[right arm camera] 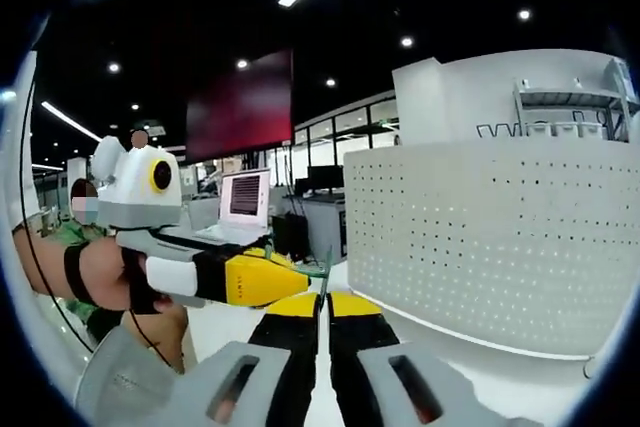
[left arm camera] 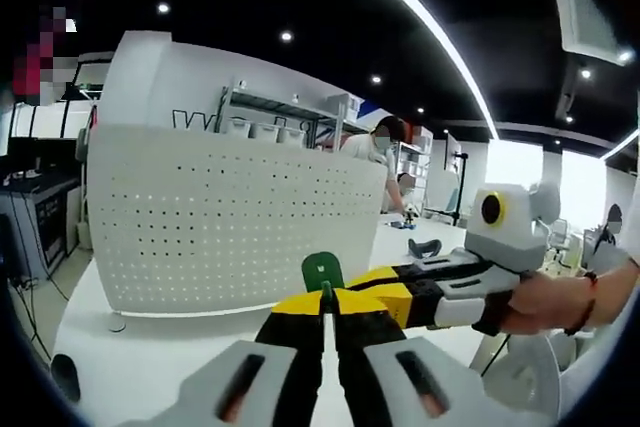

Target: Insert the hook assembly into the mounting plate slot until the hook locks in place.

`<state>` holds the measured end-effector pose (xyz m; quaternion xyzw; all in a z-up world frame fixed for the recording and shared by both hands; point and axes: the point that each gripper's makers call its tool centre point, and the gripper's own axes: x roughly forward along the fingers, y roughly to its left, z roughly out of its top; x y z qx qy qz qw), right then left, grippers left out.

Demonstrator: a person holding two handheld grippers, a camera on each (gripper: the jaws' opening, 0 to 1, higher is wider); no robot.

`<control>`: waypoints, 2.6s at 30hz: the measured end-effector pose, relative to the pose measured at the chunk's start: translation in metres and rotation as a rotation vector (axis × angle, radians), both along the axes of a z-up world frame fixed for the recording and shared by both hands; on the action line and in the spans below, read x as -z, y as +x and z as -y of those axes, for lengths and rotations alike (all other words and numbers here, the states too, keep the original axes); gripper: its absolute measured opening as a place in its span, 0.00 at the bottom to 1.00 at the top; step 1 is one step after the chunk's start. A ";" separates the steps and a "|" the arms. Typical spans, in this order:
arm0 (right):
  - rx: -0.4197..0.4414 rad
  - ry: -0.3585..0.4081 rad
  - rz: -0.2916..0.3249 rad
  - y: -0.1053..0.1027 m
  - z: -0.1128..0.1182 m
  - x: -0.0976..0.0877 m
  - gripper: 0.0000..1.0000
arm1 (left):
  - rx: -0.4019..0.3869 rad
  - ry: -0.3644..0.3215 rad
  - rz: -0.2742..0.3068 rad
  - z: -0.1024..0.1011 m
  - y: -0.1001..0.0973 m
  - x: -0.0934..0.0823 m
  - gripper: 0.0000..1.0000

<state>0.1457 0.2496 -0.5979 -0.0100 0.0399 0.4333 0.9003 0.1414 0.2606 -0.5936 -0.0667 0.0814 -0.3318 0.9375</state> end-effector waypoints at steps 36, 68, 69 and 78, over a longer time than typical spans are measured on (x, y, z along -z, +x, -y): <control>0.030 0.039 -0.058 0.001 0.003 0.005 0.00 | 0.012 -0.063 -0.004 0.003 0.001 -0.003 0.04; 0.049 -0.032 -0.062 -0.004 0.021 0.019 0.17 | -0.014 0.004 0.024 -0.006 0.010 -0.004 0.03; 0.055 -0.049 -0.072 -0.005 0.024 0.022 0.20 | -0.015 0.007 0.026 -0.006 0.010 -0.004 0.03; 0.112 -0.060 -0.079 -0.011 0.047 0.024 0.42 | -0.074 0.039 0.047 -0.020 0.022 -0.007 0.03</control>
